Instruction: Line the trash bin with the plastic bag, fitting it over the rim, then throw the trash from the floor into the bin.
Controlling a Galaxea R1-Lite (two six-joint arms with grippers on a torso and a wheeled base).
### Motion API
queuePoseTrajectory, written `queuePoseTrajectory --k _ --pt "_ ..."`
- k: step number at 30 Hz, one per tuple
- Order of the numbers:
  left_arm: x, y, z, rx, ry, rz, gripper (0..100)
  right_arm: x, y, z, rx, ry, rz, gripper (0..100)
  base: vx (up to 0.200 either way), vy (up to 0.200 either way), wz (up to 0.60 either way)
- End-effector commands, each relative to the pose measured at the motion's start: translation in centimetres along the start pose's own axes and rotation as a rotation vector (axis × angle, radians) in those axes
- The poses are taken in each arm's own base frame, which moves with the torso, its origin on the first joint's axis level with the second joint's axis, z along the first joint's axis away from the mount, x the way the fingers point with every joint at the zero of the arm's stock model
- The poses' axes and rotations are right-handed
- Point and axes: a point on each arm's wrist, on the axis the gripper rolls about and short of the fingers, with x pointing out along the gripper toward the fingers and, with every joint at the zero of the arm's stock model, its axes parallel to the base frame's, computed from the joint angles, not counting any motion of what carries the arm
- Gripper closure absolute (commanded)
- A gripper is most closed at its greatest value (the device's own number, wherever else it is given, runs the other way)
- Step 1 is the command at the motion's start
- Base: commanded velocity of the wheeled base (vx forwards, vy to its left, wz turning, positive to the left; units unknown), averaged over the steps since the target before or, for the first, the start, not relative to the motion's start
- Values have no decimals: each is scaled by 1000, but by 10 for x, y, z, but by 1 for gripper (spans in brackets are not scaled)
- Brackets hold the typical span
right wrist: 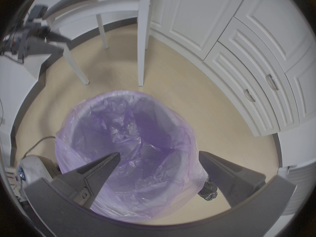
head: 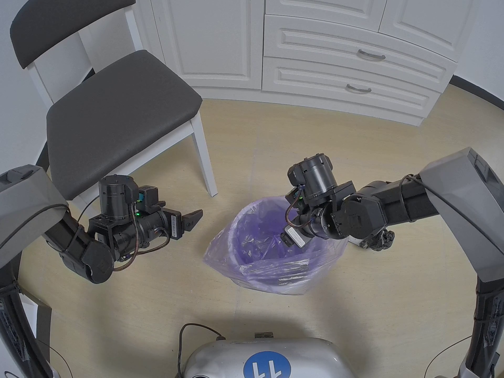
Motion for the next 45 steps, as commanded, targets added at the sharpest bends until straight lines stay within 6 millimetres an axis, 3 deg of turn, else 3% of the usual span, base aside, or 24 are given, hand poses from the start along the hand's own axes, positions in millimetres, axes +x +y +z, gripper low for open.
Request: queuePoseTrajectory --k 1,14,20,28,32,39,45 --pt "-5 2 6 0 -21 6 0 11 5 -17 -70 62 12 0 0 0 0" --pt "-6 2 6 2 -20 6 0 -30 -5 -51 -173 129 55 0 0 0 0" --pt "-6 2 5 1 -15 5 0 -42 21 -82 -238 183 144 0 0 0 0" --pt "-6 1 5 2 -18 4 0 -31 40 -100 -246 153 147 0 0 0 0" --pt "-7 1 6 2 -33 5 0 -33 37 -93 -231 109 133 0 0 0 0" --pt "-6 1 6 4 -35 5 0 -52 22 -58 -200 -25 91 0 0 0 0" --pt "-6 1 6 4 -35 3 0 -33 24 -43 -168 -74 55 0 0 0 0"
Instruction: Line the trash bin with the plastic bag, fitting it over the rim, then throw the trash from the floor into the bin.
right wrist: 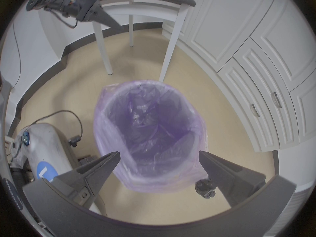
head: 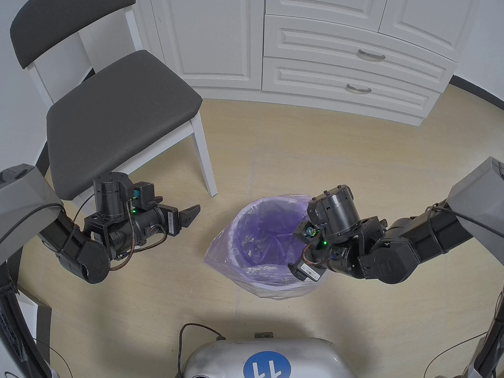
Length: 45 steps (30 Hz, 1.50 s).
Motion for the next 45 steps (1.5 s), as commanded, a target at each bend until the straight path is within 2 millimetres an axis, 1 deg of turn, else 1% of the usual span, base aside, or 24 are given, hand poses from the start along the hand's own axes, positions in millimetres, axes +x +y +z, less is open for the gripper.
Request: queuePoseTrajectory --k 1,3,5,8,9,11,15,20,25,26,27,31,32,33,36,39,41,45 --pt "1 0 -1 0 3 1 0 37 3 5 17 -16 -31 0 0 0 0" --pt "1 0 -1 -1 3 1 0 58 5 1 17 3 -36 0 0 0 0" --pt "1 0 -1 0 3 1 0 72 6 -2 11 10 -44 0 0 0 0" --pt "1 0 -1 -1 3 1 0 87 8 0 17 -16 -63 0 0 0 0" --pt "1 0 -1 -1 3 1 0 90 7 2 13 -30 -73 0 0 0 0" --pt "2 1 -2 -2 6 2 0 90 3 3 -11 -40 -85 0 0 0 0" --pt "2 1 -2 -2 6 1 0 88 2 -5 -50 -17 -80 0 0 0 0" --pt "2 1 -2 -2 6 1 0 72 3 -17 -90 11 -51 0 0 0 0" --pt "1 1 -1 -2 3 2 0 57 9 -23 -121 24 -26 0 0 0 0" --pt "1 1 -1 -2 3 2 0 57 9 -23 -122 24 -26 0 0 0 0" --pt "1 0 -1 -1 3 1 0 51 13 -24 -132 23 -14 0 0 0 0" --pt "1 0 -2 0 4 1 0 42 22 -29 -155 37 12 0 0 0 0" --pt "1 0 -2 0 4 -1 0 42 23 -30 -156 38 14 0 0 0 0" --pt "1 0 -2 0 4 1 0 41 27 -35 -171 53 28 0 0 0 0" --pt "1 0 -2 0 6 0 0 44 31 -41 -191 74 41 0 0 0 0" --pt "2 0 -3 0 9 0 0 57 39 -50 -196 110 57 0 0 0 0" --pt "2 0 -3 0 6 0 0 62 43 -54 -199 121 64 0 0 0 0" --pt "2 0 -3 0 4 1 0 66 46 -54 -200 102 56 0 0 0 0"
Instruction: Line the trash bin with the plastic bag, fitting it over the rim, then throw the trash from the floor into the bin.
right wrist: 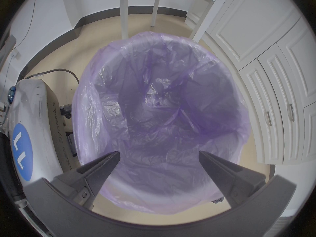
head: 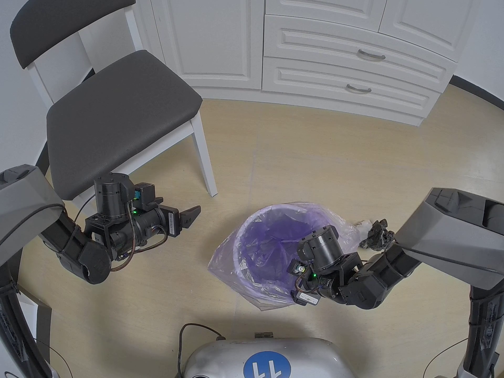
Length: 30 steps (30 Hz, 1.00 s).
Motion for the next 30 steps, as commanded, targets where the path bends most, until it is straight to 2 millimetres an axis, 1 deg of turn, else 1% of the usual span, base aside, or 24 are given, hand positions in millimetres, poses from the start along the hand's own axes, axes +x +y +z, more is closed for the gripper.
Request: queuePoseTrajectory --k 1,7,16,19,24,26,30 --pt "1 1 0 -1 0 3 0 11 9 -3 -11 -1 3 0 0 0 0" --pt "1 1 0 -1 0 3 0 7 3 2 -2 -32 -20 0 0 0 0" --pt "0 1 0 -1 -2 3 0 -16 -15 13 22 -88 -60 0 0 0 0" --pt "0 1 0 -1 -2 3 0 -21 -17 14 7 -92 -63 0 0 0 0" --pt "0 1 1 -1 -3 3 0 -25 -8 13 -13 -91 -45 0 0 0 0" --pt "0 1 1 -2 -3 3 0 -30 -1 13 -29 -96 -31 0 0 0 0" --pt "-1 1 1 -2 -5 1 0 -35 11 16 -56 -102 -7 0 0 0 0"
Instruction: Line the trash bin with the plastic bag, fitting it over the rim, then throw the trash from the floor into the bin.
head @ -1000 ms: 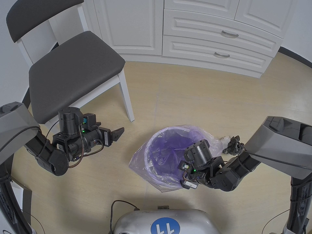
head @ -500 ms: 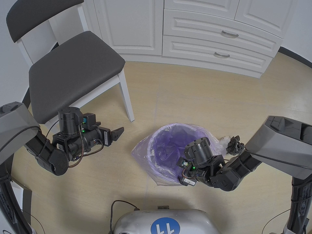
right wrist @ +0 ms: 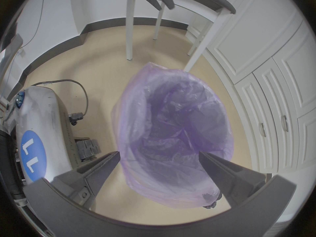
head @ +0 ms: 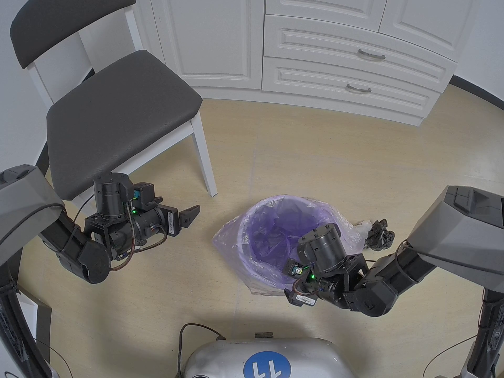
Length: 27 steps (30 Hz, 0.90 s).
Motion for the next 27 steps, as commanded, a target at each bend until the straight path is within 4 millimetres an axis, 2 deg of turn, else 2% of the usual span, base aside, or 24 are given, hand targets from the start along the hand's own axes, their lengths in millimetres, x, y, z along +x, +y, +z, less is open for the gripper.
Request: queuePoseTrajectory --k 1,9,13,14,19,27 --pt "0 0 1 1 -2 -1 0 -6 10 3 -25 -8 23 0 0 0 0" --pt "-1 0 1 1 -4 -1 0 0 30 -5 -57 25 69 0 0 0 0" --pt "-1 0 1 -1 -2 -1 0 10 35 -9 -59 47 73 0 0 0 0" --pt "-1 0 0 1 -1 -1 0 19 35 -9 -51 52 68 0 0 0 0" --pt "0 0 1 -1 -2 0 0 44 38 2 -22 38 46 0 0 0 0" --pt "0 0 1 -1 -4 0 0 69 36 26 10 1 -41 0 0 0 0"
